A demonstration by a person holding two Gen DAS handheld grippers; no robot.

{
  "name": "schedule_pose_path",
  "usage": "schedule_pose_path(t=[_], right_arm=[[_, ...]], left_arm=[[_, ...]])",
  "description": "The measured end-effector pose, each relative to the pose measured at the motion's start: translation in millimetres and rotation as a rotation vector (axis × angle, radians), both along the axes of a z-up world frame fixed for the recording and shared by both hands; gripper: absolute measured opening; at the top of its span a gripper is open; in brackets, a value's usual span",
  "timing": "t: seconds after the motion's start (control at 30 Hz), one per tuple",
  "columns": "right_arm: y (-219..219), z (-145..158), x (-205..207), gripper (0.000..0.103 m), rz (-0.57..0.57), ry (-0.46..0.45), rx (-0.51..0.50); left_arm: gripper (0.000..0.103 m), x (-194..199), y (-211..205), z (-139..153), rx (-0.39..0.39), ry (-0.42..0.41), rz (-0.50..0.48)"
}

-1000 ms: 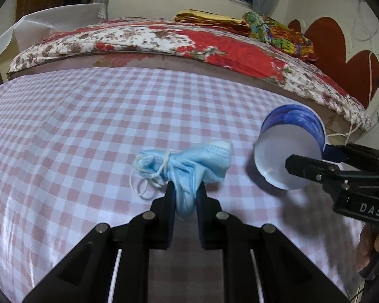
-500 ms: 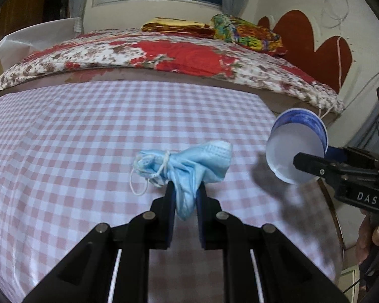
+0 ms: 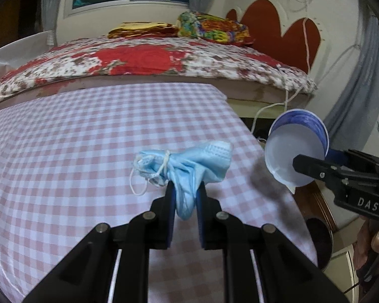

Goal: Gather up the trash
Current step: 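Carry the mask and blue cup in both tools over the black bin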

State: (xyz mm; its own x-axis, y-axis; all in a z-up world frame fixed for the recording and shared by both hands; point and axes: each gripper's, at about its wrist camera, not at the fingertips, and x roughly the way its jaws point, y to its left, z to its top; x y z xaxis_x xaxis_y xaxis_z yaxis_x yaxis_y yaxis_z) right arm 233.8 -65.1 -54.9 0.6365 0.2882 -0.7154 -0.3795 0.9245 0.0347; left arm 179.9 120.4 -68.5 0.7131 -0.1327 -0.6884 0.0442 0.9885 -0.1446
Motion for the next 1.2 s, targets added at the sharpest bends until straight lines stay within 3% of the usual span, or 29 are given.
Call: schedule_pose_path(t=[0.5, 1.2], right_arm=[[-124.0, -3.6, -47.3, 0.056, -0.225, -0.002, -0.017], [-297.5, -49.4, -137.1, 0.056, -0.545, 0.093, -0.028]], left_arm=[[0.016, -5.7, -94.7, 8.2, 0.025, -0.011, -0.187], [0.016, -37.7, -255.5, -6.3, 0.091, 0.022, -0.537]])
